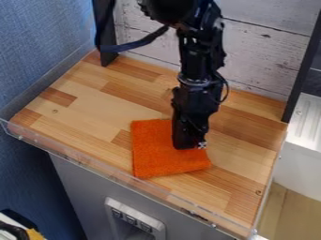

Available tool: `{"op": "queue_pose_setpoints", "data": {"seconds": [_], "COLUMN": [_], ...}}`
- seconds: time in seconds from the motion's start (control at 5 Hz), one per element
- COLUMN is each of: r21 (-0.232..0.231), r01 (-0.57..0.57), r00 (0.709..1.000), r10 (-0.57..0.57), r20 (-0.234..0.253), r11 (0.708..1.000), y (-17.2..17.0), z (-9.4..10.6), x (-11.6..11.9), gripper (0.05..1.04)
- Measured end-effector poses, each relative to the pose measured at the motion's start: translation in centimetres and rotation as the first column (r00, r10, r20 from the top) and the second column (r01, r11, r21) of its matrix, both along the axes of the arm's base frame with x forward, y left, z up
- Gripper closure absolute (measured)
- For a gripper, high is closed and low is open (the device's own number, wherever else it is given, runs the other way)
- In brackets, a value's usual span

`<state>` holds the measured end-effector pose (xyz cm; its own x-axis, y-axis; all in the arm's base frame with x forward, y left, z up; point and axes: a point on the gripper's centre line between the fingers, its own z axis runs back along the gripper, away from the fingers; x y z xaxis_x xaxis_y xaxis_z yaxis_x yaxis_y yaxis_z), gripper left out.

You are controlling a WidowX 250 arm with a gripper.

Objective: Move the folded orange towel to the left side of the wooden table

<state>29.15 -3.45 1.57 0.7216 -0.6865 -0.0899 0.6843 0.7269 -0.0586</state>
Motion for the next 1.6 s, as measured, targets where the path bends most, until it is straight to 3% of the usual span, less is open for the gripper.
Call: {"op": "queue_pose_setpoints", "data": {"seconds": [0.4,0.6,0.8,1.2,1.6], "r21": [0.064,0.080,0.076,0.015,-0.053], "r01": [-0.057,-0.169,-0.297,-0.509,-0.638], "r00": [0.997,0.984,0.951,0.850,0.753], "r10": [0.054,0.164,0.288,0.500,0.637], "r20": [0.048,0.072,0.114,0.165,0.162], "r11": [0.996,0.982,0.952,0.861,0.768], "y": [0.4,2.2,4.9,9.7,12.4], "z": [-0.3,-0.5,-0.5,-0.1,0.4], "x": [0.4,0.3,0.0,-0.1,0.1], "gripper": [1.025,1.025,1.025,1.025,1.025]}}
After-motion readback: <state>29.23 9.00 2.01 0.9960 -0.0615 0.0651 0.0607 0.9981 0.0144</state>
